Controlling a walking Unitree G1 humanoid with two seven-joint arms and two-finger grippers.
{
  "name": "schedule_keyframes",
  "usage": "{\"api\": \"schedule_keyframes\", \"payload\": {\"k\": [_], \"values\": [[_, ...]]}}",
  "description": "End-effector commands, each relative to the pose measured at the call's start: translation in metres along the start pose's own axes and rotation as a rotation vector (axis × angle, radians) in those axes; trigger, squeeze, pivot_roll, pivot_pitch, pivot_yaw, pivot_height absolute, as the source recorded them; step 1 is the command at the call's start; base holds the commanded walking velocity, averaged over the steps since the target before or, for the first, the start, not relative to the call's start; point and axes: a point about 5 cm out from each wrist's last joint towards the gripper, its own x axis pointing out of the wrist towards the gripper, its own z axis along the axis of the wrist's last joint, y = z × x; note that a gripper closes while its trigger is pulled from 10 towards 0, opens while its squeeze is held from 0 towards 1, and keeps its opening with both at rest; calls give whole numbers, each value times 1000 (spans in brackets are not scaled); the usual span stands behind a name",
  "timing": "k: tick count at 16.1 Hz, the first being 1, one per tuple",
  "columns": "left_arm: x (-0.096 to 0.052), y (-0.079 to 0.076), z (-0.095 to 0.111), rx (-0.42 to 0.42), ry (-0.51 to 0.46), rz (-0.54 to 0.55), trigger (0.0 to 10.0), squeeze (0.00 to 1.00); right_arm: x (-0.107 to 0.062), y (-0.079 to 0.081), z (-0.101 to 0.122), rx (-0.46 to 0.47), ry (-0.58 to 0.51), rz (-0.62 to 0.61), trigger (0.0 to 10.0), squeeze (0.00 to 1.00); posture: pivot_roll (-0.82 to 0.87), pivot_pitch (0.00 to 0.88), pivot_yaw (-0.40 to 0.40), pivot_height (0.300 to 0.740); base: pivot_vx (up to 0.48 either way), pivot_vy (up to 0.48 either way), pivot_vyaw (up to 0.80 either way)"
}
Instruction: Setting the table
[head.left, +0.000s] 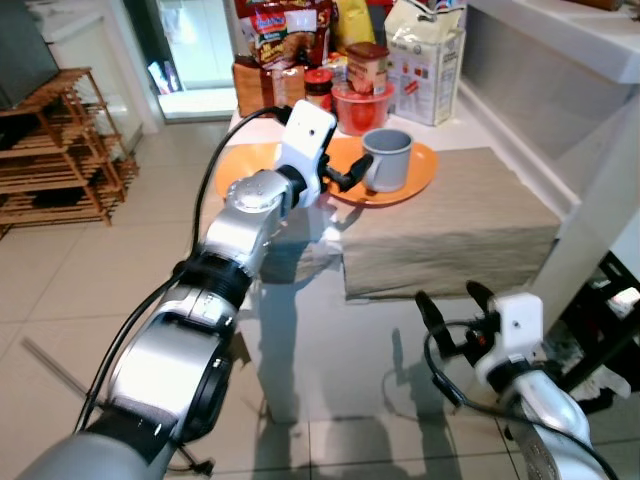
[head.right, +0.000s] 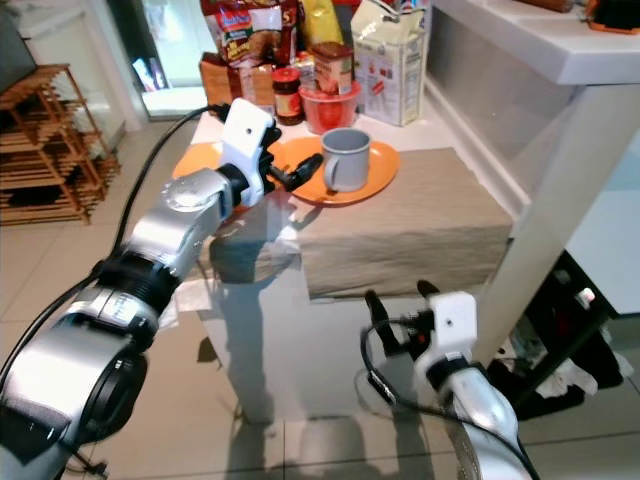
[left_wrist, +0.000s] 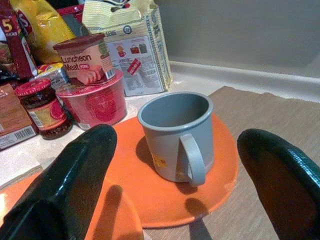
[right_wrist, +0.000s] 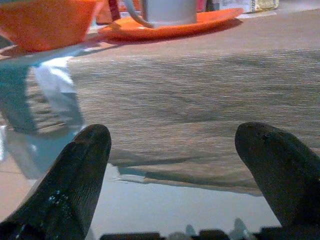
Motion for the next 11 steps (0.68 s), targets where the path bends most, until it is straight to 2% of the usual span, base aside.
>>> {"api": "schedule_keyframes", "payload": {"k": [1, 4, 6, 8, 11], "values": [[3, 1, 5, -10, -11, 1, 10000, 0, -3, 3, 9, -4, -22, 22, 10000, 0, -189, 0, 110, 740, 0, 0, 0], [12, -7, 15, -29, -23, -25, 10000, 0, -16, 3, 5, -7, 6, 20, 10000, 0, -210, 2, 124, 740, 0, 0, 0], [17, -14, 16, -22, -17, -55, 10000, 0, -19, 6, 6, -2, 12, 16, 10000, 0, -215, 8, 126, 740, 0, 0, 0], [18, -19, 5, -1, 33, -70, 10000, 0, -28, 9, 9, 3, 23, 8, 10000, 0, -231, 41, 131, 740, 0, 0, 0], [12, -8, -9, 12, 104, -6, 10000, 0, -37, 8, 10, 3, 33, 3, 10000, 0, -244, 56, 130, 740, 0, 0, 0]]}}
